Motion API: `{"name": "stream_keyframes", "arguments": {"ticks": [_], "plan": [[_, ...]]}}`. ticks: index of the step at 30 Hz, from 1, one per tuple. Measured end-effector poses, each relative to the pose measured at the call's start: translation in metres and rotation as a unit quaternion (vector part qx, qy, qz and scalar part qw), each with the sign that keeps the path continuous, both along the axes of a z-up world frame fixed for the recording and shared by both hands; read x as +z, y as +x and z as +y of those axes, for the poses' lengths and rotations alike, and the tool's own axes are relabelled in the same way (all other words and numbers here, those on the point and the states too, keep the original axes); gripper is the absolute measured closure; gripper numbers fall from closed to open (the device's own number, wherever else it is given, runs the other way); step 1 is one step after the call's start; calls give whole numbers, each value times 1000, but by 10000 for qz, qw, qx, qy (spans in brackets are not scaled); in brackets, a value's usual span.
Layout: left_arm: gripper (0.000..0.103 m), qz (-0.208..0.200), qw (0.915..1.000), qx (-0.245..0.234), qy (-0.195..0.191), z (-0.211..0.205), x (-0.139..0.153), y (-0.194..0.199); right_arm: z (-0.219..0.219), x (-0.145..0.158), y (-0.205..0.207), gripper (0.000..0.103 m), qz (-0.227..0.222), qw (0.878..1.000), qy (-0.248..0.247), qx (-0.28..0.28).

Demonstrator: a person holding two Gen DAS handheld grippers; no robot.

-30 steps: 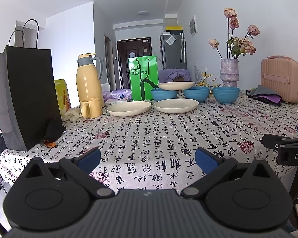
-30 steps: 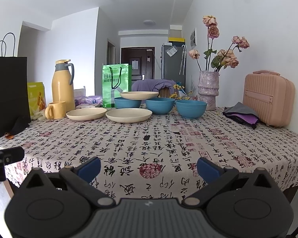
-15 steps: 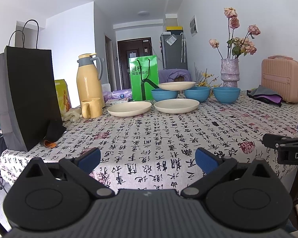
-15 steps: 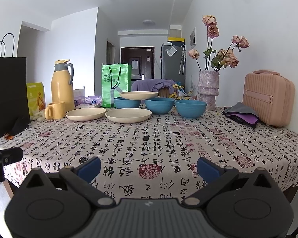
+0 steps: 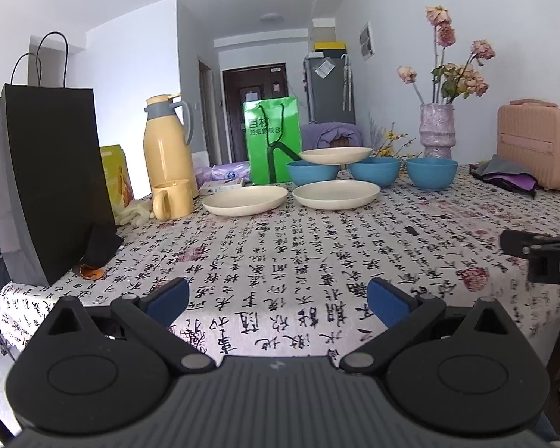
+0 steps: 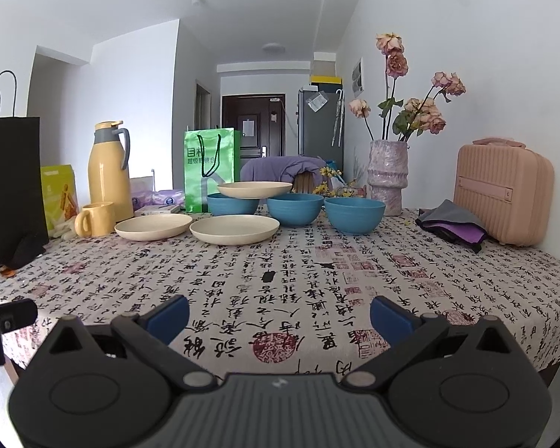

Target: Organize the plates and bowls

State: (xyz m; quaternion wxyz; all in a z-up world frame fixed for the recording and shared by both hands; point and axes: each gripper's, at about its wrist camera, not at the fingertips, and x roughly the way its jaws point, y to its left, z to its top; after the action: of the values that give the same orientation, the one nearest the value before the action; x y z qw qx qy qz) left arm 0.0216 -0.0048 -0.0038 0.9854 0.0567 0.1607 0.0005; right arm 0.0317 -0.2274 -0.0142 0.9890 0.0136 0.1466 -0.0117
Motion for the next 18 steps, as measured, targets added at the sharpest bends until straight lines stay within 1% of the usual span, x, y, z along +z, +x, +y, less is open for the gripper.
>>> {"name": "stream_keyframes", "arguments": {"ticks": [6, 12, 18], "plan": [[0, 46, 9999, 105, 28, 0, 2, 22, -7, 0, 14, 0, 74, 10000, 38, -38], [0, 66, 10000, 48, 17, -3, 6, 46, -5, 2, 24, 0, -19, 9999, -155, -10], [0, 89, 10000, 14, 31, -9, 10, 59, -12, 4, 31, 0, -83, 10000, -25, -3]]}}
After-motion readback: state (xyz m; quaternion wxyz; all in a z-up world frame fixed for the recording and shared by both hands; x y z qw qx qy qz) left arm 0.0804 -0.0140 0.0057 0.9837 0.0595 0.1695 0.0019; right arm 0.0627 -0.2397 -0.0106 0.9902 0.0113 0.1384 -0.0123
